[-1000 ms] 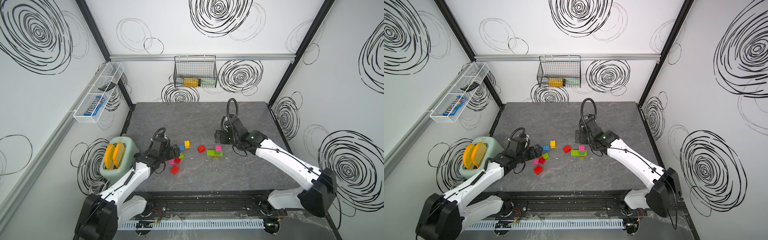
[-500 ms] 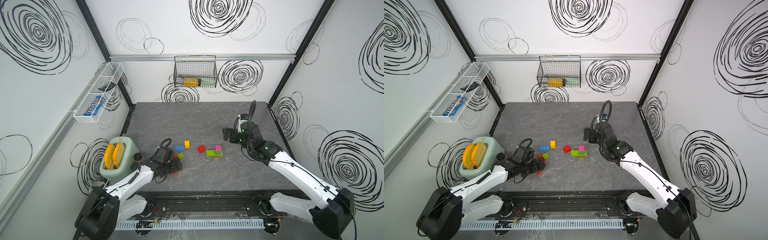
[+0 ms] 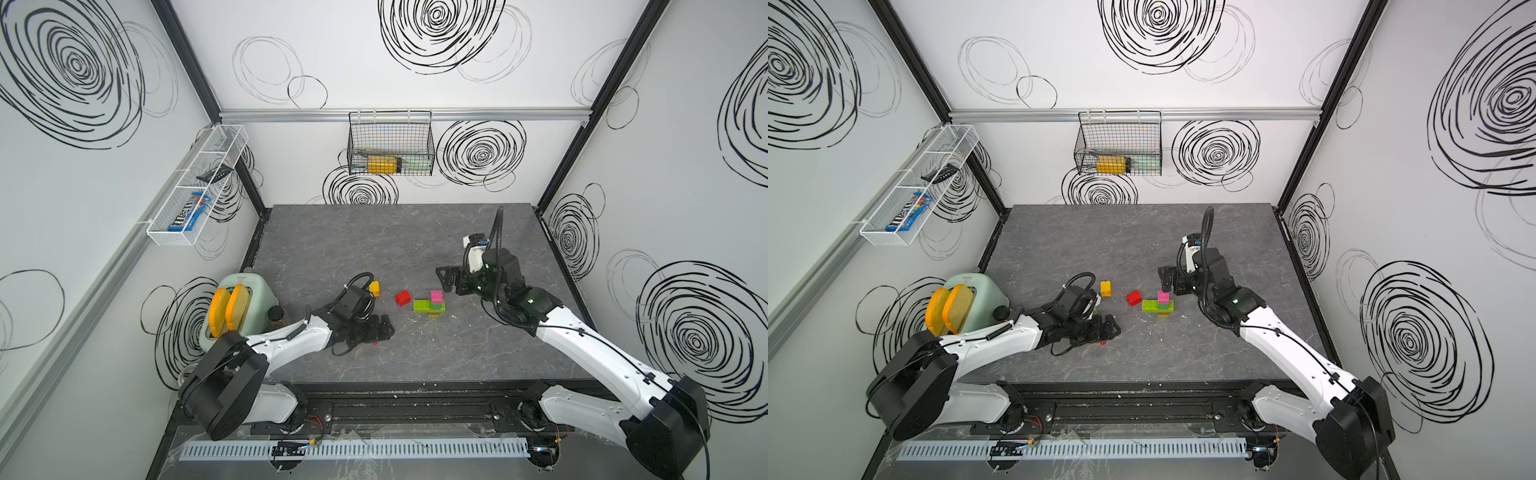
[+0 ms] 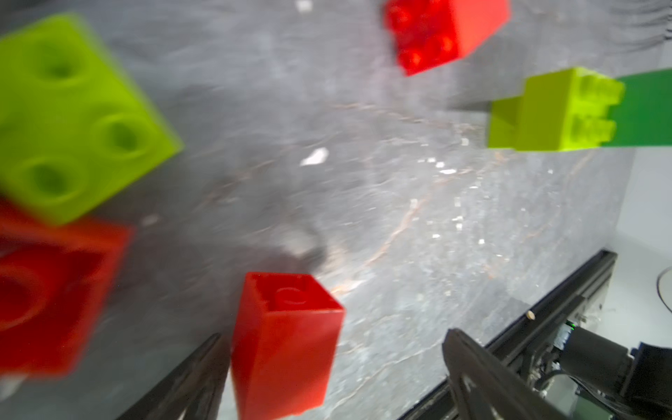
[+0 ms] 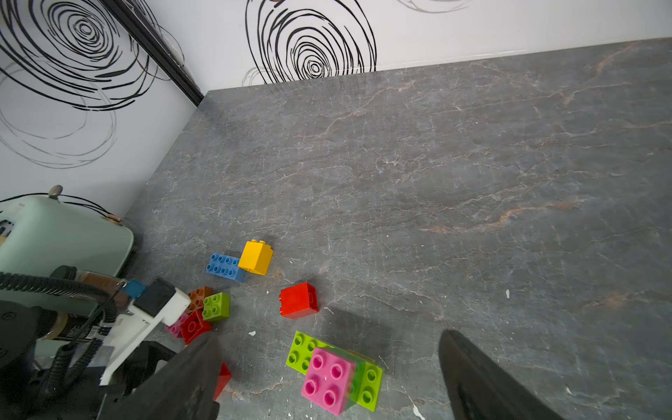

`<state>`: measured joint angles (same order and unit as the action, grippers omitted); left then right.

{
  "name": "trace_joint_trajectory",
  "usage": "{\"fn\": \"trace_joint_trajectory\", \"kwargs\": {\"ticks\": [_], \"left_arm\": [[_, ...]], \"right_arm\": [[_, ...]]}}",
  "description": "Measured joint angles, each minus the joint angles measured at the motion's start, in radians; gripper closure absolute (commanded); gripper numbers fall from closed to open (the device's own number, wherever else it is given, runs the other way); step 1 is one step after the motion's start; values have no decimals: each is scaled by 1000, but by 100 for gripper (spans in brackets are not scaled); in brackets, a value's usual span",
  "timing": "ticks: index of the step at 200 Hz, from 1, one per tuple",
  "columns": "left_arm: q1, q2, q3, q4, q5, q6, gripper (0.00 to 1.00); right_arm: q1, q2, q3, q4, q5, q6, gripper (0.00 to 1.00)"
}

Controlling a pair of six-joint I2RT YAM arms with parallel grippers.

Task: Assemble the number 4 with lego
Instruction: Move the lego brick at the center of the board.

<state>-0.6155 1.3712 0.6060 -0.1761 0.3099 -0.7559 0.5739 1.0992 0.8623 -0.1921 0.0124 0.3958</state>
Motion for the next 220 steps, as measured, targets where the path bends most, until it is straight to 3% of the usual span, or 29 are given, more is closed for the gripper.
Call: {"fn": "trace_joint_trajectory", "kwargs": {"ticks": [28,65,83,127,220], "left_arm": [[-58,4,33,21,-63,62,4],[-224,-13,34,-6,-300,165,0],[-276,6,40,-47,-389,186,5],[-304,118,84,-95,-479,208,28],[-261,179,126,-114,-483,225,43]], "right_arm": [[0,-21,-24,20,-19,-9,2],[0,-34,-47,41,-29,-14,2],[0,-34,-48,55,-31,-16,2],[1,-34,-52,78,-32,-16,2],[15,-77,-86,93,-38,-33,2]]}}
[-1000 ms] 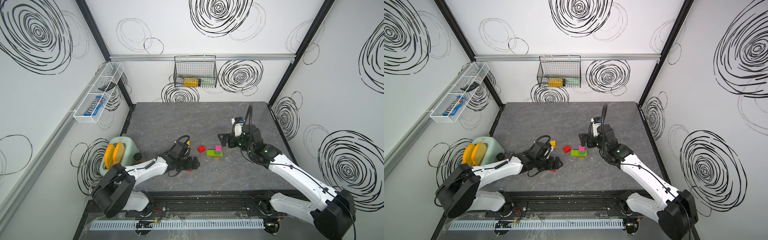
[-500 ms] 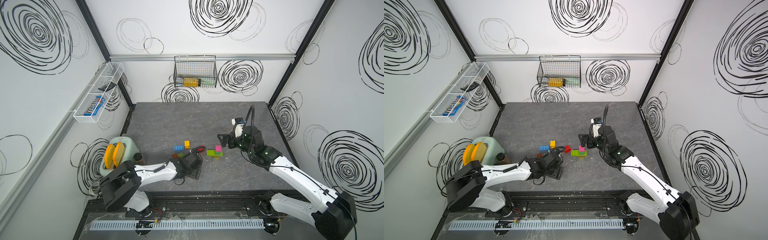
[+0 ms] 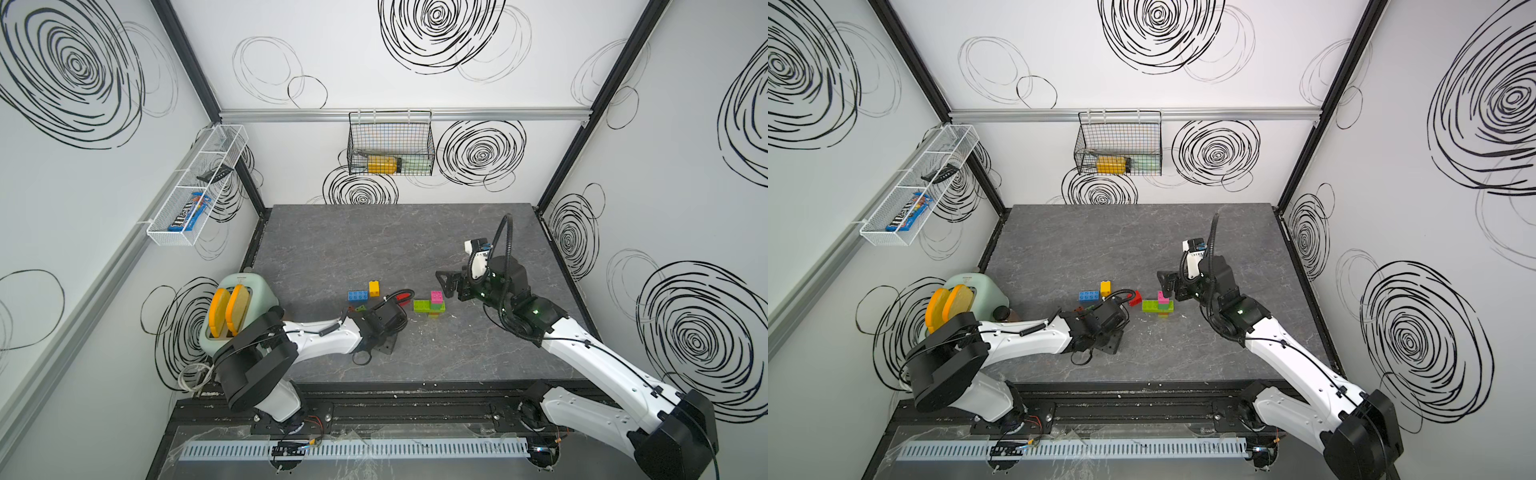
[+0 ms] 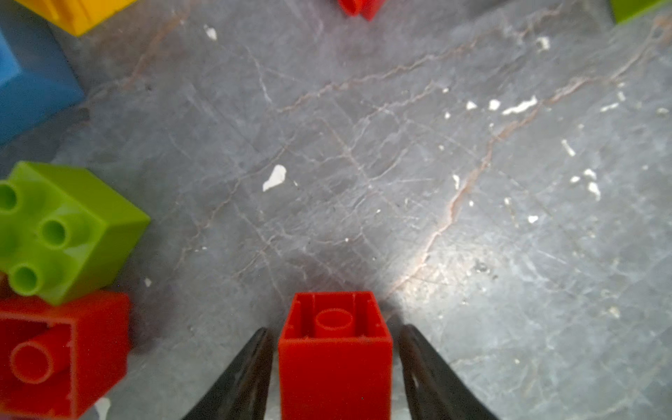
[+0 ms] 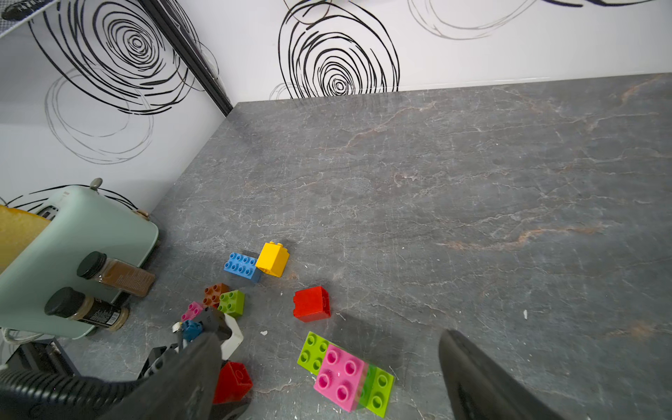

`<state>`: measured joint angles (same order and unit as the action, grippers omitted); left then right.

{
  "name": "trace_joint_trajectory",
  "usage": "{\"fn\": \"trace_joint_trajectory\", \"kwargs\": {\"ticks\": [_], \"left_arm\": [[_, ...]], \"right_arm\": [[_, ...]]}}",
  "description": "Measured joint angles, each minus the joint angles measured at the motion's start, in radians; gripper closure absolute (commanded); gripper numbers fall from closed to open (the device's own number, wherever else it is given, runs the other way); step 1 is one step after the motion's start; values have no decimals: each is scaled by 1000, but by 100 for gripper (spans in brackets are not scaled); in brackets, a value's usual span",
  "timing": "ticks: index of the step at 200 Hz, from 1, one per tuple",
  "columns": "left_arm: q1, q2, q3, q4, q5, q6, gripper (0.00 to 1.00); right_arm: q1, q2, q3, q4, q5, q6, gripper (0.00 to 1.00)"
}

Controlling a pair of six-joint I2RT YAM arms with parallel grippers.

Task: Assemble the number 4 with lego
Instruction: Move the lego brick at the center of the board, then pick up the lego brick from the center of the board.

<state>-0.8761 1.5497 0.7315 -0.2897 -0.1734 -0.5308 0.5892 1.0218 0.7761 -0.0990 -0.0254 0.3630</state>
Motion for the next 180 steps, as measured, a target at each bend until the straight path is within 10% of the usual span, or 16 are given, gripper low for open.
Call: {"fn": "trace_joint_trajectory", "kwargs": {"ticks": [114,180], "left_arm": [[39,5,65,-15,42,18,84],[448,-398,38,412,429,-264,100]], "right_arm": [[71,-51,-66,84,-50,-69,2],[220,-45,-151,433,-64,-106,0]]}}
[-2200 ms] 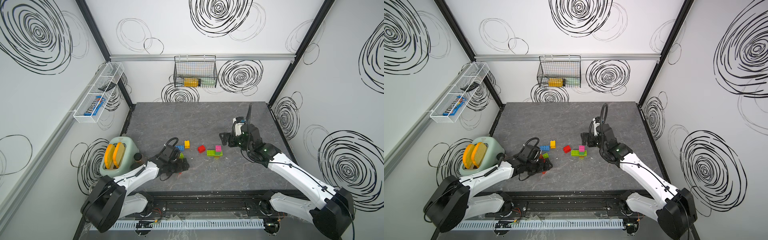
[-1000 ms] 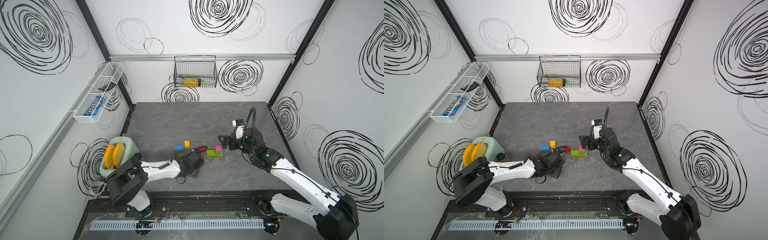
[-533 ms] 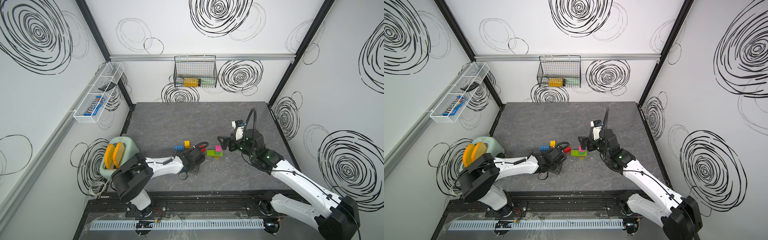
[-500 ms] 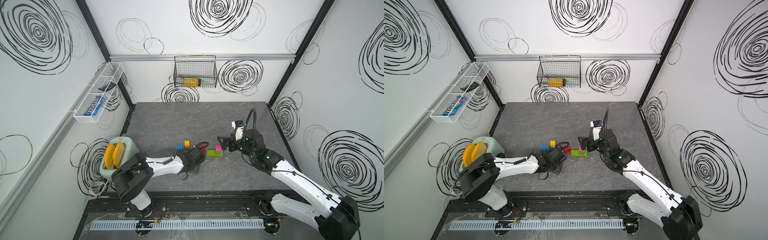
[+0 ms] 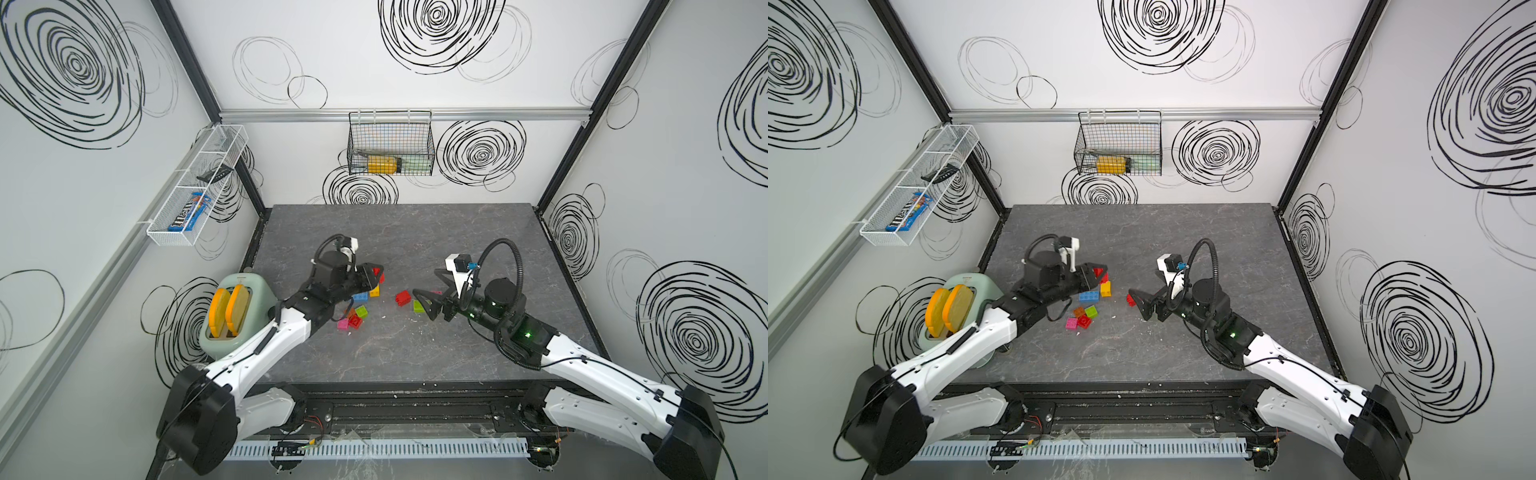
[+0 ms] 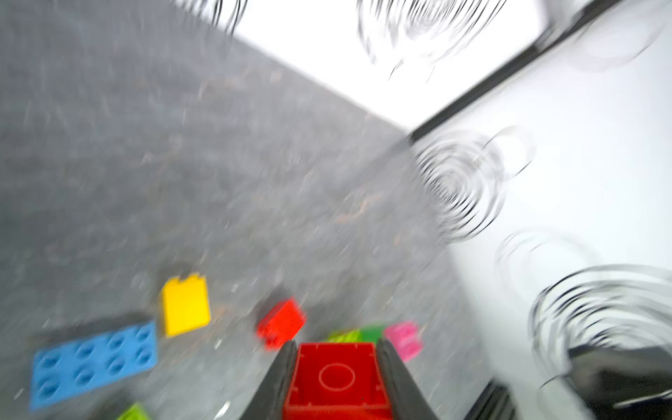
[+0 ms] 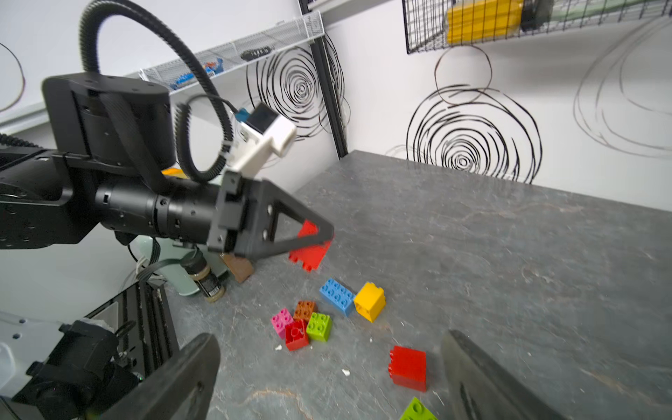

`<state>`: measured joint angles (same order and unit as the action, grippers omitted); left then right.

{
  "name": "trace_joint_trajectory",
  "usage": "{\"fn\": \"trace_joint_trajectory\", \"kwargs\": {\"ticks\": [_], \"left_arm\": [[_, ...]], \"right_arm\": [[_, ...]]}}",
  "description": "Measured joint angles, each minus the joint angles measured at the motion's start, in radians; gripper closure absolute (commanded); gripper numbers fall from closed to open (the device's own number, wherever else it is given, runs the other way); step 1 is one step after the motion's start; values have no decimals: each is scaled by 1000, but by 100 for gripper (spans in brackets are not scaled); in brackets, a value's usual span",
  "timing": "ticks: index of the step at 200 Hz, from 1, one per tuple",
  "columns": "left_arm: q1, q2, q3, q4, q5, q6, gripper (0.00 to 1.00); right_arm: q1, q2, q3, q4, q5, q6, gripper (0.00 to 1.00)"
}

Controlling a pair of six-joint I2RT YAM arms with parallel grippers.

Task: Assemble the number 4 with lego
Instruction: Pick up the lego brick from the center of the board.

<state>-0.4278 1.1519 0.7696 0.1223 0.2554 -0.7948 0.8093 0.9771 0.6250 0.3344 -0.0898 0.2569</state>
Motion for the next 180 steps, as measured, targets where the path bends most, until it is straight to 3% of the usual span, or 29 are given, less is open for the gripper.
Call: {"fn": "trace_joint_trajectory", "kwargs": {"ticks": [48,92,138,154,180], "left_arm": [[16,-29,-1,318,101,-382,100],[13,-37,-51,499,97,-656,100],[-11,-83,-136,589,13,-781,100],[-19,-101,-138,595,-10,-790,100],[-35,-134,-138,603,-45,-789,100]], "right_arm": [[29,186,48,192,-4,3,3],[111,303,131,368,73,-71,12],[148,400,174,523,111,-226,17],[163,430,199,541,120,-282,27],[175,470,223,591,133,-325,33]]}}
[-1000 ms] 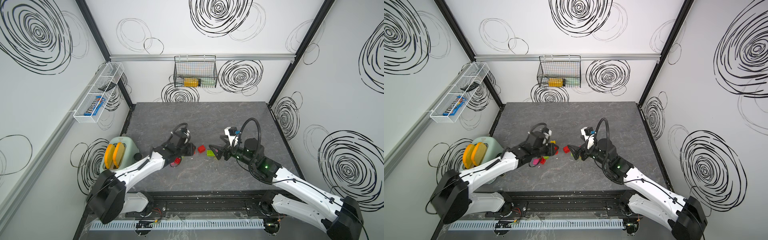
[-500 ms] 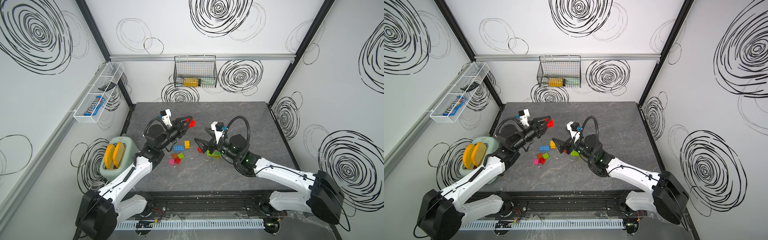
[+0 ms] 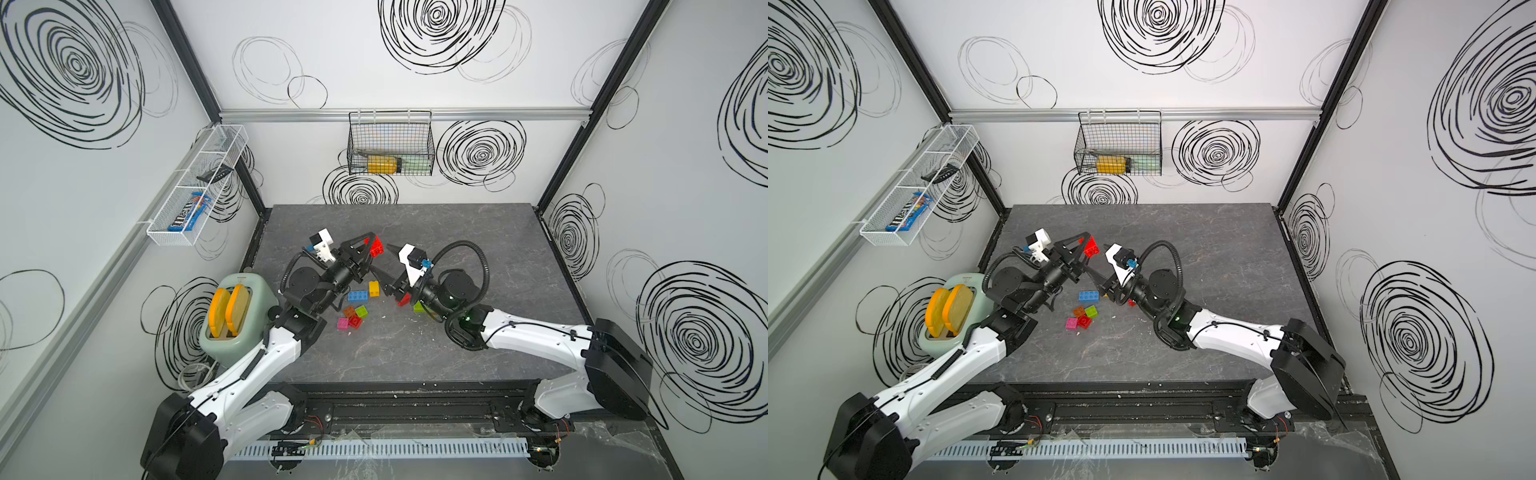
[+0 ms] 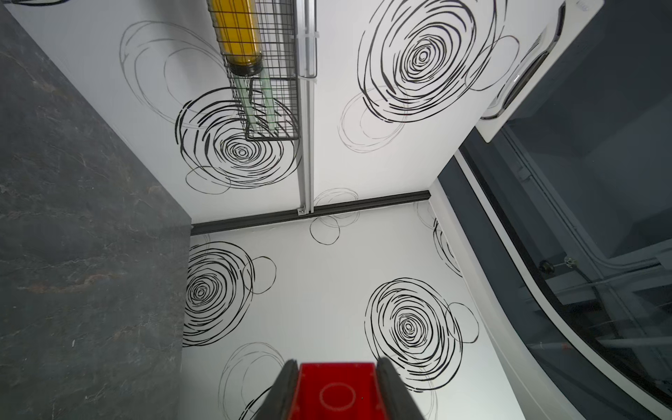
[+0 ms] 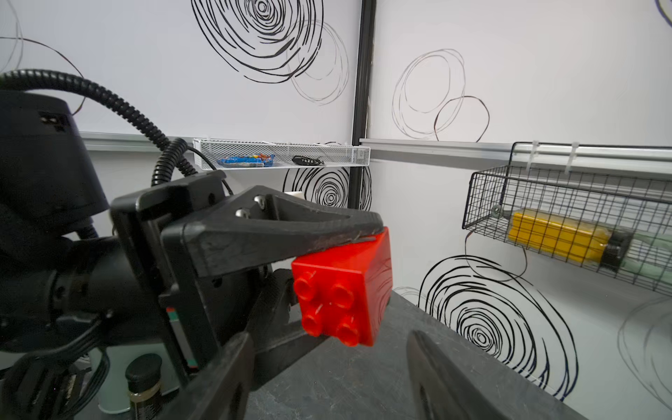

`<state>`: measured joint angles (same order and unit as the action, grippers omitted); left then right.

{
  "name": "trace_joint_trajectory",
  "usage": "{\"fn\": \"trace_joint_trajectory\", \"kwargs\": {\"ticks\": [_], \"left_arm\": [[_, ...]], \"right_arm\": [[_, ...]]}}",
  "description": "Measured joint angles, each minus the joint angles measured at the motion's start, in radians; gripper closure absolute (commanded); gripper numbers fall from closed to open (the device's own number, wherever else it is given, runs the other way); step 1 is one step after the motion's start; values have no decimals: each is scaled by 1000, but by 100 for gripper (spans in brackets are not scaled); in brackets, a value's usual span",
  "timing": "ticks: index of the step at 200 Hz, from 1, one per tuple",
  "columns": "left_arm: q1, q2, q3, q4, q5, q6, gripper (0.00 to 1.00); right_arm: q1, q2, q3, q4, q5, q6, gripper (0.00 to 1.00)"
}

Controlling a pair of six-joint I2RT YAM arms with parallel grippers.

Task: Assemble the number 4 with lego
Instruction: Pick up the lego brick from the center of the board, then place the lego brick at the center of the board.

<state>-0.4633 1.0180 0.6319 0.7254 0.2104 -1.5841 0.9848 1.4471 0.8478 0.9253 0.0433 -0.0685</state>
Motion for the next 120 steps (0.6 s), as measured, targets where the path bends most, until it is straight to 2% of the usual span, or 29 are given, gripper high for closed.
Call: {"fn": "trace_joint_trajectory", "kwargs": {"ticks": [54,104,120], "left_arm": [[-14,-12,-14,3,-29,-13,100],[-15,-9,-17,10,-40,-23,100],[-14,-9,-21,12,-53,-26,100]], "right_arm": [[13,52,60,56,18,-64,38],[26,95,102,68,50,-129,61],[29,98,104,68,61,-145,72]]}}
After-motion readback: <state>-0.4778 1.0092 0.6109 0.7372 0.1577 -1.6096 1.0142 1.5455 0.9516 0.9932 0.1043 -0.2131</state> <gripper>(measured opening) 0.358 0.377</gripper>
